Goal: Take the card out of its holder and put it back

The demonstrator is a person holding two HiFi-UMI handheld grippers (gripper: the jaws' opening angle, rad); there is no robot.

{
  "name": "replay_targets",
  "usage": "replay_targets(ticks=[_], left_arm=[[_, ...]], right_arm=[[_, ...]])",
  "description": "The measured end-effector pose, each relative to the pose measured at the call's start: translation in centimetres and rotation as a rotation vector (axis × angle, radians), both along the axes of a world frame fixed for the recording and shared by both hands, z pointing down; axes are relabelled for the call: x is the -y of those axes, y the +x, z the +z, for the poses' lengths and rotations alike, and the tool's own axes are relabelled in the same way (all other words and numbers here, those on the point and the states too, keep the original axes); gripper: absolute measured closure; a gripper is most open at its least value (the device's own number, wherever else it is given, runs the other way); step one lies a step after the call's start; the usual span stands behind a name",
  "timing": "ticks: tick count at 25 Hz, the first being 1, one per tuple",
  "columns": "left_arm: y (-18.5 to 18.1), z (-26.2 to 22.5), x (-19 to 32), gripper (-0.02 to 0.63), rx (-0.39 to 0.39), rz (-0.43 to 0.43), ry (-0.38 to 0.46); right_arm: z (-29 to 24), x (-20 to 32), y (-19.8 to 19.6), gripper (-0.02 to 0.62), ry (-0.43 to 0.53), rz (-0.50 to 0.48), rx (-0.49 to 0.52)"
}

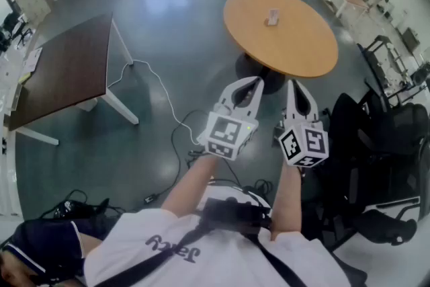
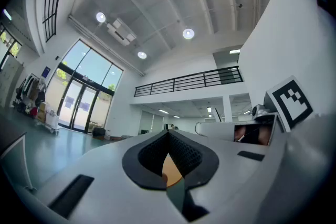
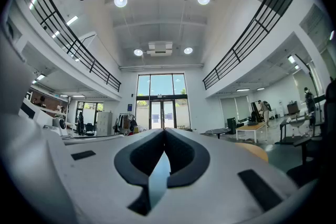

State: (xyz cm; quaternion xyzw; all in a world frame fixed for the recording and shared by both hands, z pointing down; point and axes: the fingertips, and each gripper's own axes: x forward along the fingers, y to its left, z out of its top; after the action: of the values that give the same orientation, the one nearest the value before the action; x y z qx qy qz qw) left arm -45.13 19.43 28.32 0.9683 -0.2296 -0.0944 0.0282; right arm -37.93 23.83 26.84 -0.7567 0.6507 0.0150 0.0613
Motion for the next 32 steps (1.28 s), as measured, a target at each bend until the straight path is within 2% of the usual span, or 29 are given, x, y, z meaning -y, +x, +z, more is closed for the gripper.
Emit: replay_targets(ticks=[9, 16, 20, 25, 29, 32], left_arm=[[5.6, 0.8, -4.7, 0.595, 0.012, 0.078, -0.010], [13.1, 1.2, -10.5, 0.595, 0.023, 0.138, -0.019], [18.3, 2.0, -13.8, 0.595, 0.047, 0.161, -0.012], [23.9, 3.1, -17.6, 0.595, 0.097, 0.203, -0.005], [26.9, 4.4, -16.8, 0.595, 0.149, 0.224, -0.009], [29.7, 4.0, -14.2, 0.595, 0.141, 0.248, -0.013]], right_arm=[[0.8, -5.7, 5.1, 0.572, 0.027, 0.060, 0.042], [0.9, -12.0, 12.6, 0.572, 0.049, 0.127, 0.071], [1.2, -15.3, 17.1, 0.572, 0.030, 0.139, 0.070], [3.6, -19.2, 23.0, 0.572, -0.007, 0.228, 0.069], [4.5, -18.4, 25.8, 0.572, -0.011, 0.257, 0.079], [4.3, -16.6, 27.9, 0.572, -0.006, 0.291, 0.082]])
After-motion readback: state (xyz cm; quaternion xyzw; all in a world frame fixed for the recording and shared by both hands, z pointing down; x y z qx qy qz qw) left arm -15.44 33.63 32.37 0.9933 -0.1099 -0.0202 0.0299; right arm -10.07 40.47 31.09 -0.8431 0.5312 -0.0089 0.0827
